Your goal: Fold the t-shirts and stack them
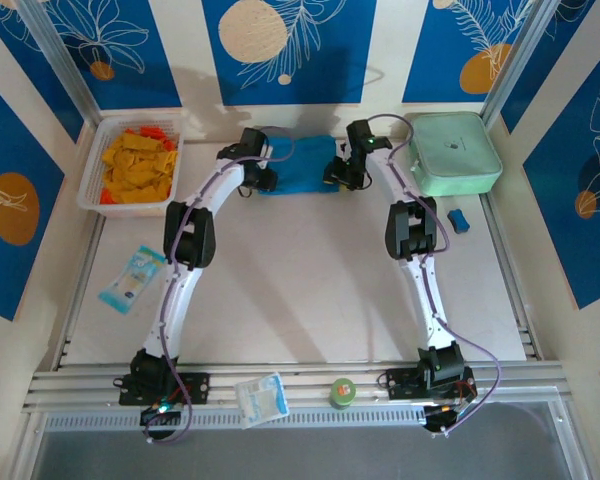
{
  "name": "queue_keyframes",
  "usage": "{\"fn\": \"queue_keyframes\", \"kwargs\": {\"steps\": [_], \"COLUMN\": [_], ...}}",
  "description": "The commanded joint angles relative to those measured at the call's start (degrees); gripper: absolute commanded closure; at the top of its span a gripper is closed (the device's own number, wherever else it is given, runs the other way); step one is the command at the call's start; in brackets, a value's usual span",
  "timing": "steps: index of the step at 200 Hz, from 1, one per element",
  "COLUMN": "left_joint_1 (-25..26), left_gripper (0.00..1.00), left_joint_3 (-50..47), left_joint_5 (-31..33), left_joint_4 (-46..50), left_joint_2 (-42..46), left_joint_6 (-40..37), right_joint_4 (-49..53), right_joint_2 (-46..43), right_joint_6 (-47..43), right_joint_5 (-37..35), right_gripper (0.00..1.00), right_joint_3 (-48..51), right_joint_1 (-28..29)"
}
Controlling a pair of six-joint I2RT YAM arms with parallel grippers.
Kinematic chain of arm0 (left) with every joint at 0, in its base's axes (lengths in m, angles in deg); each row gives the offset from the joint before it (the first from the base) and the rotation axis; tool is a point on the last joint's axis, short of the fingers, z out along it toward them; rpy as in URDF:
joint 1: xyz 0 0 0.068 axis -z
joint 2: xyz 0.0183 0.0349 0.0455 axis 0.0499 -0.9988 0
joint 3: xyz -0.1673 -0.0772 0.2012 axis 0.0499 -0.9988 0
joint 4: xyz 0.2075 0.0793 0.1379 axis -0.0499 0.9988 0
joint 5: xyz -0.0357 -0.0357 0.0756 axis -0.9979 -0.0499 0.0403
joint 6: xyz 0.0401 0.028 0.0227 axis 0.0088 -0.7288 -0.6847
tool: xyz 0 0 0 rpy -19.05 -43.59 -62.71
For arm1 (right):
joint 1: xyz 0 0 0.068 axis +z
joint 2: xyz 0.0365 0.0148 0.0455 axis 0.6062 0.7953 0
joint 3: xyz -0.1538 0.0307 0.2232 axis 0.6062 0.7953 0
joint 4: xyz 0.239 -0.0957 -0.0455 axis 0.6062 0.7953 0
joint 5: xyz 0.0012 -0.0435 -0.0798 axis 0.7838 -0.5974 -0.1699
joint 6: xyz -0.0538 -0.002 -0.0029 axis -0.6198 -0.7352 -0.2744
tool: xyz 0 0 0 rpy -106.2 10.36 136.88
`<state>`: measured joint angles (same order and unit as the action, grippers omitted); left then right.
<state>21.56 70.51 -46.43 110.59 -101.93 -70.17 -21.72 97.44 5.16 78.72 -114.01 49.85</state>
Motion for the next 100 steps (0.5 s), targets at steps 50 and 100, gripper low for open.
{"fn": "queue_keyframes", "kwargs": {"steps": [50,100], "left_joint_1": [0.46,1.03], "left_gripper": [0.01,0.01], "left_joint_3": [-4.7,-20.7], "left_joint_5": [5.18,6.71], "left_joint_4": [-6.02,-13.14], "left_joint_2": [18.85,40.02], "left_joint_6": [-4.75,-4.61], "right_joint_4": [6.06,-0.49], "right_joint_2": [-15.47,-38.44], "right_joint_6": [-3.66,-4.7], "right_joint_5": [-3.88,-7.64], "right_gripper": [0.18,0.01], "right_joint_3": [3.59,23.33], "right_joint_1": [-1.48,-0.62]}}
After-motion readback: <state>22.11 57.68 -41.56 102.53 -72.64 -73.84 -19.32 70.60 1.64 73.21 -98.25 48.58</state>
